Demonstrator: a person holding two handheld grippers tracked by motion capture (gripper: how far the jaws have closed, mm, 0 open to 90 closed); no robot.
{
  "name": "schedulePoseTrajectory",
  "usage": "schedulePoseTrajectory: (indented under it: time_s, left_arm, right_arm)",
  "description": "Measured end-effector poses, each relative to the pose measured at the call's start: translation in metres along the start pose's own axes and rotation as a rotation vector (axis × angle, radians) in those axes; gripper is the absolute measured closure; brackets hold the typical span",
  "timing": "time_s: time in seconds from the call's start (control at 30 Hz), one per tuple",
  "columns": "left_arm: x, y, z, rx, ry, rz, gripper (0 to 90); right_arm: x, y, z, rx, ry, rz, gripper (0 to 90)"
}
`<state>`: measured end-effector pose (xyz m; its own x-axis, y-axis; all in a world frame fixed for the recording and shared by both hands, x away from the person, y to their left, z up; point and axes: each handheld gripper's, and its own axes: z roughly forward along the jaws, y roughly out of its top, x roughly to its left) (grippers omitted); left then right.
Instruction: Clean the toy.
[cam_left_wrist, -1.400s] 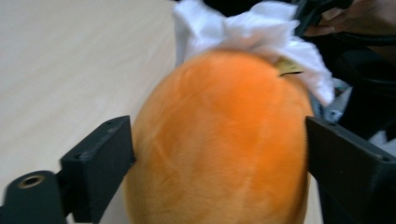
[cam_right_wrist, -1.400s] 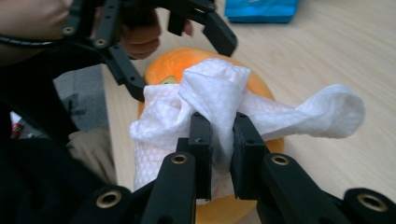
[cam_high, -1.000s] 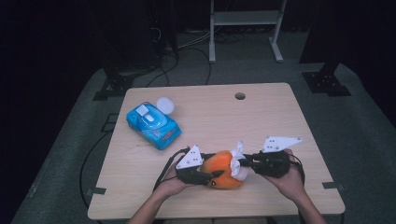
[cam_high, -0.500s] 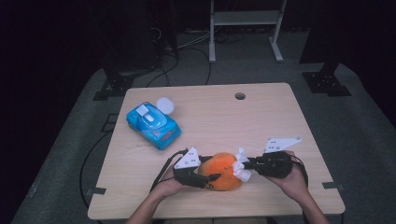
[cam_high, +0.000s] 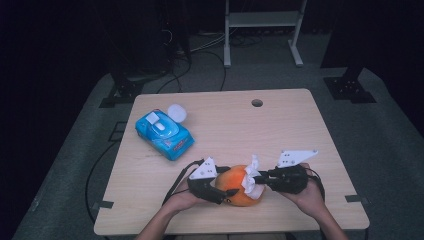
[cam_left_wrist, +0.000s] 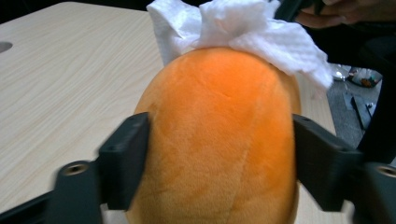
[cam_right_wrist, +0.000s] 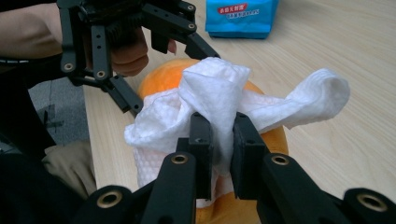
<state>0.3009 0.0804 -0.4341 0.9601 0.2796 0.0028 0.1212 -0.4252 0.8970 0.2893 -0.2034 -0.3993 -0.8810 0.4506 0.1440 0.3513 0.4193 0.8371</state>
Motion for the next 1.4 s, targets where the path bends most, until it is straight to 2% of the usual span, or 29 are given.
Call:
schedulePoseTrajectory:
  time_s: [0.07,0.2,0.3,0.4,0.43,0.47,0.5,0.57,0.6,0.63,0.67,0.7,0.73,0.8,0.87,0.9,1.0,1.07,1.1,1.13,1.2,1.3,1.33,1.37,1.4]
  left_arm:
    - [0.000,0.000,0.000,0.001,0.005,-0.004,29.1]
    - [-0.001,0.002,0.000,0.008,0.012,0.006,29.5]
    - [-0.003,0.004,0.002,0.005,0.013,0.014,29.9]
    - [-0.004,0.005,0.002,0.010,0.016,0.021,29.8]
    - [-0.003,0.005,0.002,0.012,0.015,0.013,29.2]
    - [-0.003,0.005,0.002,0.012,0.015,0.013,27.8]
    - [-0.002,0.003,0.001,0.013,0.007,0.001,25.8]
    - [0.000,0.003,0.000,0.005,-0.002,-0.018,20.4]
    - [0.000,0.003,0.000,0.005,-0.002,-0.018,17.9]
    - [0.003,0.002,-0.002,0.006,-0.005,-0.046,15.9]
    - [0.003,0.002,-0.002,0.006,-0.005,-0.046,14.7]
    - [0.006,0.001,-0.005,0.006,-0.014,-0.071,15.5]
    - [0.007,-0.001,-0.006,-0.004,-0.025,-0.072,20.5]
    - [0.006,-0.002,-0.006,-0.004,-0.019,-0.061,30.3]
    - [0.005,0.000,-0.005,-0.002,-0.012,-0.056,33.4]
    - [0.002,0.004,-0.005,0.002,-0.003,-0.040,33.6]
    - [-0.003,0.008,-0.001,0.006,0.002,-0.020,33.8]
    - [-0.004,0.009,-0.001,0.009,0.001,-0.014,33.8]
    - [-0.006,0.009,-0.001,0.016,0.004,-0.008,33.7]
    - [-0.005,0.008,-0.001,0.014,0.001,-0.008,33.0]
    - [-0.002,0.005,-0.002,0.010,-0.013,-0.024,27.1]
    - [0.001,0.002,0.000,0.020,-0.004,-0.054,16.3]
    - [0.001,0.002,0.000,0.020,-0.004,-0.054,17.5]
    - [0.001,0.001,0.000,0.004,-0.020,-0.044,23.8]
    - [-0.001,0.002,0.000,0.004,-0.015,-0.035,28.7]
  right_arm:
    - [-0.002,0.000,-0.002,0.014,-0.007,-0.002,79.7]
    - [-0.006,-0.002,-0.012,0.036,-0.056,0.007,79.7]
    - [-0.002,0.004,-0.015,-0.015,-0.035,0.007,79.7]
    - [0.006,0.012,-0.009,-0.021,-0.017,-0.017,79.5]
    - [0.008,0.013,-0.004,0.000,-0.025,-0.039,79.4]
    - [0.008,0.013,-0.004,0.000,-0.025,-0.039,79.4]
    - [0.007,0.010,0.002,0.022,-0.021,-0.047,79.5]
    - [0.005,0.006,0.002,0.015,-0.006,-0.028,79.5]
    - [0.004,0.005,0.001,0.016,-0.007,-0.027,79.5]
    - [0.003,0.003,-0.001,0.017,-0.013,-0.021,79.5]
    - [0.002,0.002,-0.002,0.017,-0.015,-0.014,79.5]
    - [0.000,0.000,-0.004,0.016,-0.018,-0.010,79.5]
    - [-0.002,-0.001,-0.005,0.014,-0.020,-0.002,79.5]
    - [-0.006,-0.002,-0.008,0.017,-0.021,0.009,79.6]
    - [-0.005,0.000,-0.009,0.018,-0.028,0.008,79.6]
    - [-0.002,0.005,-0.013,0.005,-0.039,-0.006,79.7]
    - [0.007,0.015,-0.012,-0.033,-0.011,-0.030,79.7]
    - [0.011,0.017,-0.010,-0.033,-0.008,-0.043,79.7]
    - [0.015,0.019,-0.004,-0.003,-0.022,-0.075,79.6]
    - [0.015,0.018,-0.002,0.009,-0.028,-0.079,79.6]
    - [0.013,0.016,-0.001,0.013,-0.015,-0.070,79.7]
    - [0.009,0.010,-0.002,0.022,-0.021,-0.053,79.7]
    - [0.009,0.010,-0.002,0.022,-0.021,-0.053,79.7]
    - [0.005,0.009,-0.005,0.020,-0.026,-0.039,79.7]
    - [0.004,0.009,-0.007,0.019,-0.028,-0.036,79.6]
